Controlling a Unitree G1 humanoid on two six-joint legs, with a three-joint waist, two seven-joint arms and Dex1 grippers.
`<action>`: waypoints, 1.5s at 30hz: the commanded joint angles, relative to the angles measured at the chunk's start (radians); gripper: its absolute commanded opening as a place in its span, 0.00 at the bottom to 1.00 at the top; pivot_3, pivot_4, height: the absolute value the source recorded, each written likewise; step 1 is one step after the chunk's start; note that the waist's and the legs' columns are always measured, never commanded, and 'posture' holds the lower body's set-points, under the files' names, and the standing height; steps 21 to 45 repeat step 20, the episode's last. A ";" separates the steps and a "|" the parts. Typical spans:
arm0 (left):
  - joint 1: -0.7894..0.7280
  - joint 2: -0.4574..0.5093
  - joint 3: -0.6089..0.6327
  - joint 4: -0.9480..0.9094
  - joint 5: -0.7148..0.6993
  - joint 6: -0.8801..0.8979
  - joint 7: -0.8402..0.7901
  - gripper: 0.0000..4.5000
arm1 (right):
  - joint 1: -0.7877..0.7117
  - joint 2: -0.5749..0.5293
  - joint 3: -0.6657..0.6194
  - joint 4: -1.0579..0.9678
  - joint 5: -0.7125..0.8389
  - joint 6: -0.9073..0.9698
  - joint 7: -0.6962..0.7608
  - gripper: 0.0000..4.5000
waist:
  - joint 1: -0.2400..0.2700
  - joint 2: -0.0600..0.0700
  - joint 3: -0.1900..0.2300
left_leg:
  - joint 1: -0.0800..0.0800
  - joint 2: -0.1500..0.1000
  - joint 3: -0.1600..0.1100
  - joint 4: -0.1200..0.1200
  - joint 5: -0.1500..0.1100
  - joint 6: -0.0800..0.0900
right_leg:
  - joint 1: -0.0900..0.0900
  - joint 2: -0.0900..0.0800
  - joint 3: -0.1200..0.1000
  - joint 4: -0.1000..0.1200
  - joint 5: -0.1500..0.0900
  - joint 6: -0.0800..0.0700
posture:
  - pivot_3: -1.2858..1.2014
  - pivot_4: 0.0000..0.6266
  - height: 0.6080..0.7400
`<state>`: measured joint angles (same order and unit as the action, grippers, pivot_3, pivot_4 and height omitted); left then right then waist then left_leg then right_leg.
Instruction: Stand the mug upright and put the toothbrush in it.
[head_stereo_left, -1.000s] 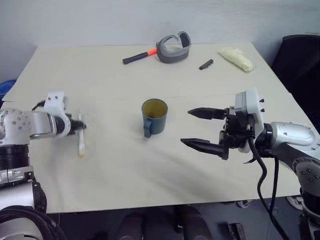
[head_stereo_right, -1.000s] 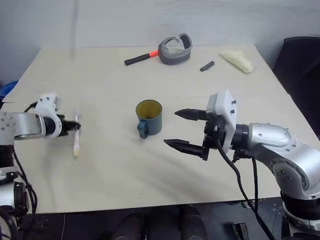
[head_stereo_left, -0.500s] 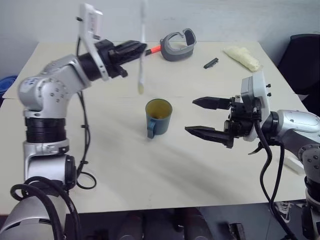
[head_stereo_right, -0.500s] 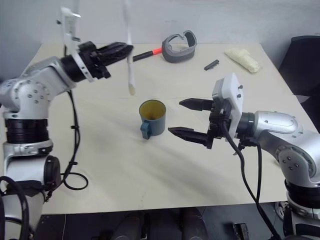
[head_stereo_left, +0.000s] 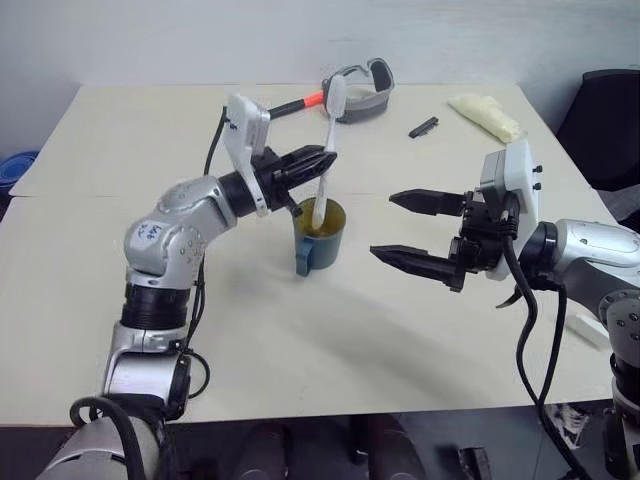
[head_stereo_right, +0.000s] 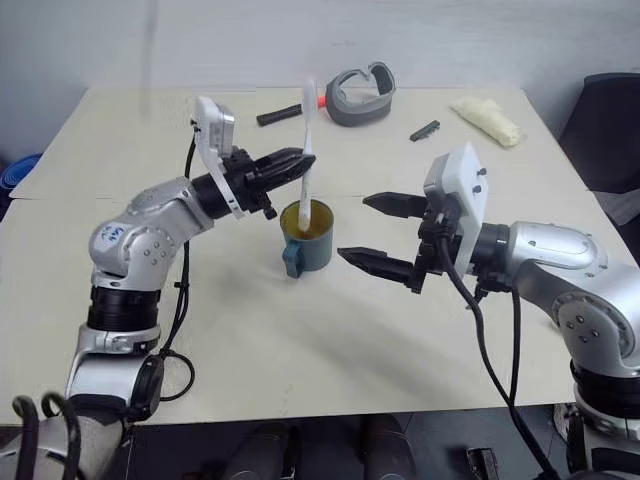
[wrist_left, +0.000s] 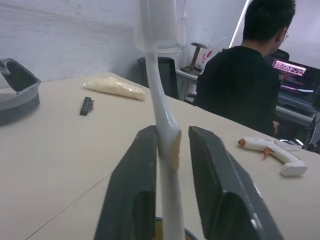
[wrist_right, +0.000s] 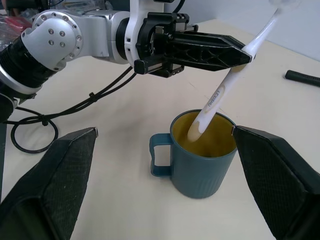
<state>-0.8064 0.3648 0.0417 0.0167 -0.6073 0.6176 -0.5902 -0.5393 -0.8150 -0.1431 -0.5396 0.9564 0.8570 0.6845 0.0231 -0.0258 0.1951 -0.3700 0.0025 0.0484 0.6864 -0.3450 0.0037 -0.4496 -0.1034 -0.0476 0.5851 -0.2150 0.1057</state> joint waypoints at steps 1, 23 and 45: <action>0.022 0.007 0.036 -0.097 -0.023 -0.010 -0.012 0.46 | -0.020 -0.007 -0.038 -0.016 0.019 -0.002 -0.009 1.00 | 0.000 0.000 0.000 | 0.000 0.000 0.000 0.000 0.000 0.000 | 0.000 0.000 0.000 0.000 0.000 0.000 | 0.52 0.24 1.00; 0.266 0.784 0.194 -0.152 0.029 -0.122 -0.639 0.77 | 0.075 -0.128 -0.049 0.171 -0.118 -0.072 0.190 1.00 | -0.004 0.003 0.001 | 0.001 0.001 -0.003 0.000 -0.004 0.007 | 0.002 0.002 -0.002 -0.001 -0.001 -0.003 | 0.52 0.24 1.00; 0.266 0.784 0.194 -0.152 0.029 -0.122 -0.639 0.77 | 0.075 -0.128 -0.049 0.171 -0.118 -0.072 0.190 1.00 | -0.004 0.003 0.001 | 0.001 0.001 -0.003 0.000 -0.004 0.007 | 0.002 0.002 -0.002 -0.001 -0.001 -0.003 | 0.52 0.24 1.00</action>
